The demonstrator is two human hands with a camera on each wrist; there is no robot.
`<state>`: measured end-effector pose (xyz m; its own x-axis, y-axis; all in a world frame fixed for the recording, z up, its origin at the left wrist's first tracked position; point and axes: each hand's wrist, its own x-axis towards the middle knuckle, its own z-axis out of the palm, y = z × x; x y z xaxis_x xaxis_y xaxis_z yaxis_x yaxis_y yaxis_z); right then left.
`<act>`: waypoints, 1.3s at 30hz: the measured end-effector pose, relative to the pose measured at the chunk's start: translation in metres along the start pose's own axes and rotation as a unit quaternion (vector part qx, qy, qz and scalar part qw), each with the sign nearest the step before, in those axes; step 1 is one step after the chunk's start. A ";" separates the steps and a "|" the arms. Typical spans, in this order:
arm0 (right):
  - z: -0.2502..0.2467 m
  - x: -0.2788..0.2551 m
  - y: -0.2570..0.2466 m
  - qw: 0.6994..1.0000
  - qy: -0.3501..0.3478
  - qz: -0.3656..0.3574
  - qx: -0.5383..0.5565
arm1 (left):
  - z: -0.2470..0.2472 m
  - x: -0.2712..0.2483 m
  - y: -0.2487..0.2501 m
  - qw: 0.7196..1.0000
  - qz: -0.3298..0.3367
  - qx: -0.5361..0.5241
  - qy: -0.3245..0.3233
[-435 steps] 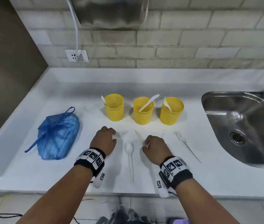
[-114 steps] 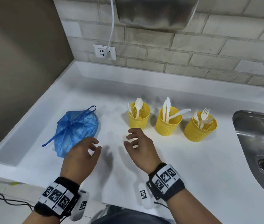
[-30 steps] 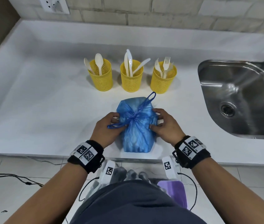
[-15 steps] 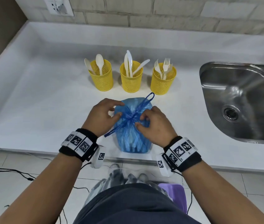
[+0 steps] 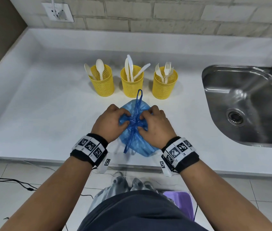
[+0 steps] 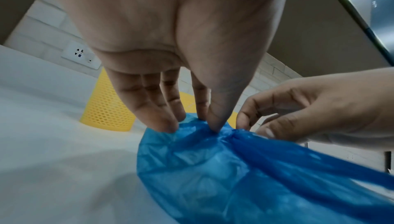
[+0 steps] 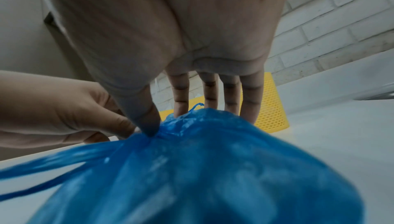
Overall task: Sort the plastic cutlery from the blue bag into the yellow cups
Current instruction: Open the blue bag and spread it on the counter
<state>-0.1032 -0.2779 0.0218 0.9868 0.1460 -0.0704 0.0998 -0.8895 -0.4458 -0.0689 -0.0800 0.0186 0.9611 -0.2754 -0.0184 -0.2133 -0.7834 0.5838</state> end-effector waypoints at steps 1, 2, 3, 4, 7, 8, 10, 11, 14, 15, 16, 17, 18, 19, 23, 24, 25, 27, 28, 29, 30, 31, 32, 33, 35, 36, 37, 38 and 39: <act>0.000 -0.001 -0.001 1.000 0.004 0.001 -0.007 | 0.002 0.000 0.001 1.000 0.003 0.003 0.005; 0.001 -0.001 -0.002 1.000 0.006 0.004 -0.011 | 0.003 0.000 0.002 1.000 0.003 0.007 0.008; 0.002 -0.001 -0.002 1.000 0.008 0.007 -0.011 | 0.005 -0.001 0.004 1.000 0.003 0.012 0.009; 0.003 -0.001 -0.003 1.000 0.011 0.008 -0.009 | 0.005 -0.001 0.005 1.000 0.004 0.018 0.008; 0.007 0.001 -0.003 1.000 0.026 0.001 0.001 | 0.006 0.000 0.007 0.999 0.008 0.031 0.003; 0.007 0.001 -0.003 0.999 0.034 -0.001 0.003 | 0.005 0.000 0.006 1.000 0.009 0.030 0.003; 0.007 0.001 -0.004 0.999 0.049 -0.005 0.007 | 0.003 0.001 0.005 1.000 0.013 0.024 0.015; 0.006 0.000 -0.004 0.998 0.056 -0.006 0.010 | 0.001 0.001 0.004 0.999 0.018 0.023 0.023; 0.004 -0.003 -0.002 0.997 0.071 -0.013 0.021 | -0.006 0.003 0.000 0.999 0.021 0.019 0.042; 0.004 -0.006 0.000 0.997 0.075 -0.015 0.024 | -0.009 0.004 -0.001 0.999 0.016 0.015 0.049; 0.004 -0.009 0.003 0.996 0.079 -0.016 0.030 | -0.012 0.005 -0.003 0.998 0.009 0.009 0.058; 0.005 -0.012 0.005 0.996 0.083 -0.016 0.039 | -0.015 0.005 -0.005 0.998 0.002 0.004 0.068; 0.005 -0.015 0.007 0.995 0.087 -0.014 0.050 | -0.018 0.006 -0.007 0.997 -0.005 -0.001 0.075; 0.006 -0.017 0.008 0.994 0.090 -0.011 0.063 | -0.019 0.006 -0.008 0.997 -0.009 -0.006 0.077; 0.004 -0.014 -0.003 0.996 0.070 -0.001 0.057 | -0.020 0.006 0.000 0.999 -0.005 -0.025 0.025; 0.004 -0.010 -0.007 0.998 0.057 0.002 0.036 | -0.019 0.007 0.003 1.000 -0.002 -0.020 0.012; 0.004 -0.007 -0.010 0.999 0.045 0.005 0.016 | -0.017 0.007 0.006 1.000 0.000 -0.010 0.002; 0.005 -0.002 -0.015 0.999 0.037 0.004 -0.002 | -0.015 0.010 0.010 1.000 0.001 0.017 0.001; 0.004 0.000 -0.016 0.999 0.046 -0.003 0.004 | -0.015 0.012 0.012 1.000 0.002 0.023 0.011; 0.004 0.000 -0.015 0.998 0.059 -0.012 0.018 | -0.016 0.013 0.012 1.000 0.001 0.019 0.023; 0.004 -0.002 -0.014 0.997 0.072 -0.022 0.034 | -0.018 0.014 0.013 0.999 0.000 0.008 0.037; 0.003 -0.003 -0.012 0.995 0.083 -0.032 0.049 | -0.020 0.017 0.012 0.999 -0.001 -0.007 0.052; 0.002 -0.004 -0.010 0.993 0.092 -0.038 0.065 | -0.023 0.018 0.013 0.998 -0.003 -0.020 0.065; 0.001 -0.006 -0.008 0.991 0.096 -0.039 0.080 | -0.026 0.020 0.013 0.997 -0.004 -0.033 0.076; -0.003 -0.008 -0.008 0.992 0.085 -0.033 0.088 | -0.031 0.022 0.018 0.994 -0.004 -0.061 0.085; -0.005 -0.007 -0.009 0.995 0.067 -0.028 0.074 | -0.032 0.022 0.023 0.994 -0.005 -0.075 0.079; -0.006 -0.006 -0.011 0.997 0.049 -0.020 0.056 | -0.034 0.023 0.028 0.994 -0.006 -0.087 0.068; -0.007 -0.004 -0.013 0.998 0.036 -0.015 0.041 | -0.034 0.023 0.034 0.994 -0.005 -0.096 0.056; -0.007 -0.001 -0.015 0.999 0.032 -0.012 0.038 | -0.035 0.023 0.038 0.994 -0.003 -0.104 0.046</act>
<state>-0.1051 -0.2677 0.0344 0.9907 0.1360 -0.0027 0.1153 -0.8500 -0.5140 -0.0491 -0.0970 0.0686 0.9765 -0.2105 0.0460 -0.1751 -0.6508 0.7388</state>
